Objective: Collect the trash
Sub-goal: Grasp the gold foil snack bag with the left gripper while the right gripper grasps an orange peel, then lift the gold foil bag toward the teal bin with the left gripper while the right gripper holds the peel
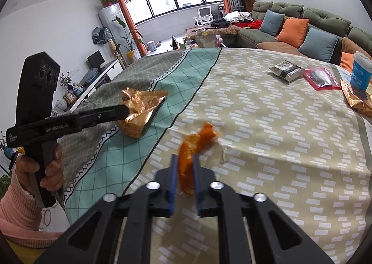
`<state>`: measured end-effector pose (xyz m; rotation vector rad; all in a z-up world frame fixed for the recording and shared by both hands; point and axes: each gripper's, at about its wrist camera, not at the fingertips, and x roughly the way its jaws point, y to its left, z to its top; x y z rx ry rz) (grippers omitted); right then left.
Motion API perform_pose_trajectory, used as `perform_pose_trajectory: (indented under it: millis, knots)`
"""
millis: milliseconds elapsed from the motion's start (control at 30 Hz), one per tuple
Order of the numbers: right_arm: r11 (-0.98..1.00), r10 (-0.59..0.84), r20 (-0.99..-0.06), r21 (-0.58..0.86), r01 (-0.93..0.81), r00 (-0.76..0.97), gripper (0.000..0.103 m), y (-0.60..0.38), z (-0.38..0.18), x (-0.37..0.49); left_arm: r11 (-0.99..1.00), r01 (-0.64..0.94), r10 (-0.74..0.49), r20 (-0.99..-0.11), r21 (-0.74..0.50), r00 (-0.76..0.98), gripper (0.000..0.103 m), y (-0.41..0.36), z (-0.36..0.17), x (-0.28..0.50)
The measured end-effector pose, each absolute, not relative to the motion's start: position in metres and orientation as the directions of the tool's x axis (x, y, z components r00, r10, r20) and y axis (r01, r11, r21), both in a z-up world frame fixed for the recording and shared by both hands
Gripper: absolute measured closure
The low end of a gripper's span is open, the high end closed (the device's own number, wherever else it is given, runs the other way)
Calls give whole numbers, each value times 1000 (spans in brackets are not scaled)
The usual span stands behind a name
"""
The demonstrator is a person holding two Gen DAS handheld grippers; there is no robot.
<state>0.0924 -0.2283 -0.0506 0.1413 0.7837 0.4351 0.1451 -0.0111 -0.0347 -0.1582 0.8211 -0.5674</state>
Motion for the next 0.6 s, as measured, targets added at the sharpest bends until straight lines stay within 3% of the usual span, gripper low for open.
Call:
perform_pose_trajectory:
  millis: [600]
  knots:
    - [886, 461, -614, 284, -366, 641, 94, -216, -37, 88, 847, 416, -529, -610, -331, 591, 71, 8, -18, 109]
